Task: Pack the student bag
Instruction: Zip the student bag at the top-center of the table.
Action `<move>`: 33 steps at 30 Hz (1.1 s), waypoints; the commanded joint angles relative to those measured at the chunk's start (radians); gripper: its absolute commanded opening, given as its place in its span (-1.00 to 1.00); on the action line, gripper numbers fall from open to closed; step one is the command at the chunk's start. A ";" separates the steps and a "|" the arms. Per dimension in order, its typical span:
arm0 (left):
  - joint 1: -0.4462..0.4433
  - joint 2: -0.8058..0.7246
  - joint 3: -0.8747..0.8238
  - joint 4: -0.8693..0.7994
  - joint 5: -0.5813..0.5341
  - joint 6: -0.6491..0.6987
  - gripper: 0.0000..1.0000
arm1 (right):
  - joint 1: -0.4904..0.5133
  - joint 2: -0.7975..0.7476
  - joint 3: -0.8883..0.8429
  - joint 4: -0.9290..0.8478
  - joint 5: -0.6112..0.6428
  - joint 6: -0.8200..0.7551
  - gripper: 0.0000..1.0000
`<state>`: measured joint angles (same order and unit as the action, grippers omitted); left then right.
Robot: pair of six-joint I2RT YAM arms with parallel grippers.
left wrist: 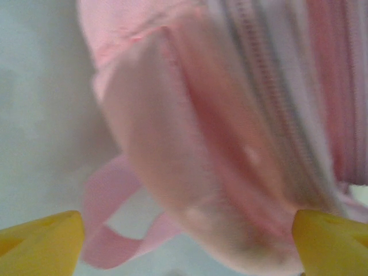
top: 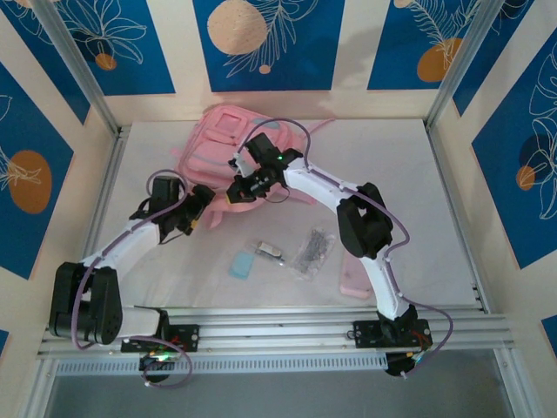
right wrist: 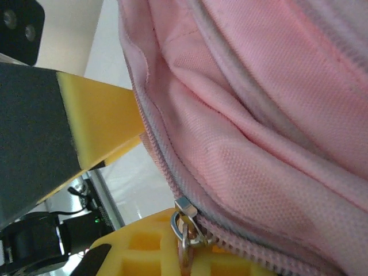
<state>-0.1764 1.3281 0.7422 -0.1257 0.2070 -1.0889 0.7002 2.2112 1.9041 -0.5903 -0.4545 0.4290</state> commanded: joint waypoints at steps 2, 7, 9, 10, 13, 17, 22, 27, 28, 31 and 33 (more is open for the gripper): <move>-0.032 0.053 0.008 0.154 -0.076 -0.062 0.50 | 0.017 -0.051 -0.052 0.120 -0.138 0.038 -1.00; -0.036 0.088 -0.027 0.228 -0.101 -0.066 -0.48 | 0.010 -0.085 -0.110 0.042 -0.180 -0.029 -1.00; -0.036 0.076 -0.026 0.195 -0.115 -0.042 -1.00 | 0.003 -0.092 -0.115 -0.041 -0.187 -0.095 -1.00; -0.036 0.069 -0.023 0.180 -0.120 -0.024 -1.00 | -0.003 -0.095 -0.120 -0.087 -0.185 -0.138 -1.00; -0.031 0.042 -0.024 0.139 -0.139 0.014 -1.00 | -0.024 -0.095 -0.118 -0.249 -0.138 -0.267 -1.00; -0.017 0.014 -0.026 0.095 -0.141 0.051 -1.00 | -0.070 -0.072 -0.097 -0.476 0.110 -0.415 -1.00; -0.008 0.001 -0.033 0.058 -0.126 0.074 -1.00 | -0.178 -0.045 -0.080 -0.545 0.409 -0.444 -1.00; -0.001 -0.013 -0.047 0.055 -0.130 0.070 -1.00 | -0.314 0.005 0.007 -0.496 0.513 -0.443 -1.00; 0.002 -0.017 -0.045 0.050 -0.131 0.074 -1.00 | -0.338 0.021 0.034 -0.486 0.552 -0.435 -1.00; 0.010 -0.037 -0.045 0.030 -0.143 0.084 -1.00 | -0.393 0.062 0.107 -0.457 0.645 -0.411 -1.00; 0.014 -0.052 -0.046 0.018 -0.149 0.090 -1.00 | -0.418 0.084 0.145 -0.440 0.661 -0.396 -1.00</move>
<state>-0.2096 1.3228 0.7017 -0.0586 0.1547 -1.0439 0.3695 2.2684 1.9858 -1.0023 -0.0090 -0.0002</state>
